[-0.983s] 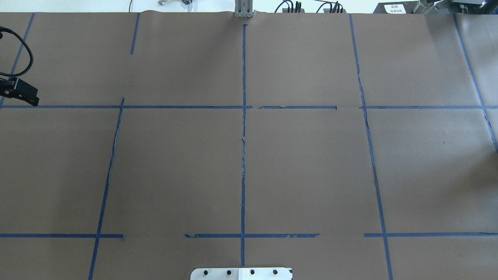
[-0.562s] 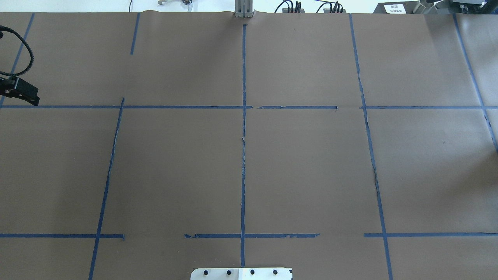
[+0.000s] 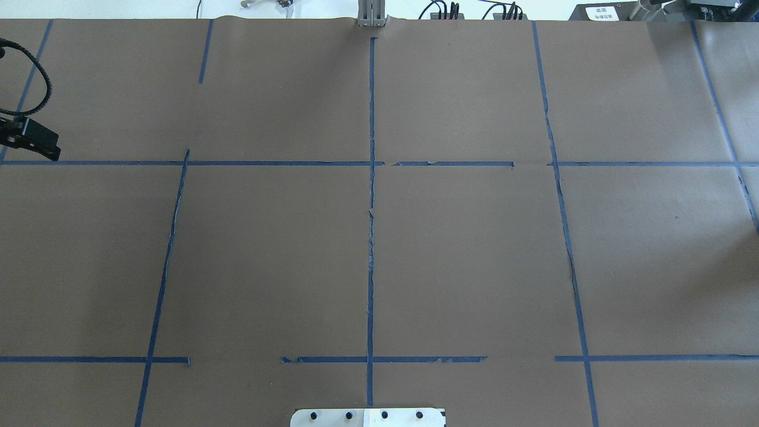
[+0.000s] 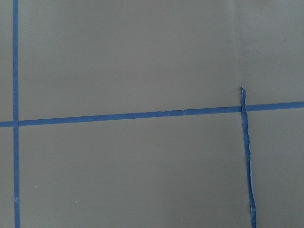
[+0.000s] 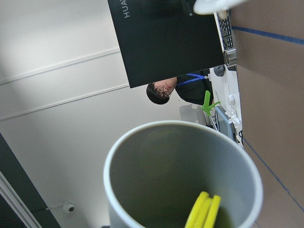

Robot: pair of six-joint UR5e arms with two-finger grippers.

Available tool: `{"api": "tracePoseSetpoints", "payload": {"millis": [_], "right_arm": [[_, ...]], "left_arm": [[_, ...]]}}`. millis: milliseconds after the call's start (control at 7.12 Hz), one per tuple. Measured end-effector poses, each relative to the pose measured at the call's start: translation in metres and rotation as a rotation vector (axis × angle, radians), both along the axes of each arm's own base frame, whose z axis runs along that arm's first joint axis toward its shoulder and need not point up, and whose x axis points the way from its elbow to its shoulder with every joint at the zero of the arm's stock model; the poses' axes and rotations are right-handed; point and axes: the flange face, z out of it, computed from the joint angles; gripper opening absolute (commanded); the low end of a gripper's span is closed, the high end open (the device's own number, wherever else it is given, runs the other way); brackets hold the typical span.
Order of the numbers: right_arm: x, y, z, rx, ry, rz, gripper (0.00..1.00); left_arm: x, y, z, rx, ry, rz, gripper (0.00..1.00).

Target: Left arm hands cup to right arm to dump lemon

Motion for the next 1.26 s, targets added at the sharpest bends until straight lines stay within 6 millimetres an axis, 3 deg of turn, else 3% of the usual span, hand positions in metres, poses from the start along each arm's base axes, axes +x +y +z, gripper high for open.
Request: {"api": "tracePoseSetpoints", "payload": {"millis": [562, 1264], "right_arm": [[0.017, 0.014, 0.004, 0.000, -0.252, 0.005, 0.02], [0.027, 0.019, 0.013, -0.023, -0.308, 0.058, 0.02]], "left_arm": [[0.000, -0.001, -0.001, 0.002, 0.001, 0.000, 1.00], [0.004, -0.007, -0.006, 0.007, 0.002, 0.001, 1.00]]}}
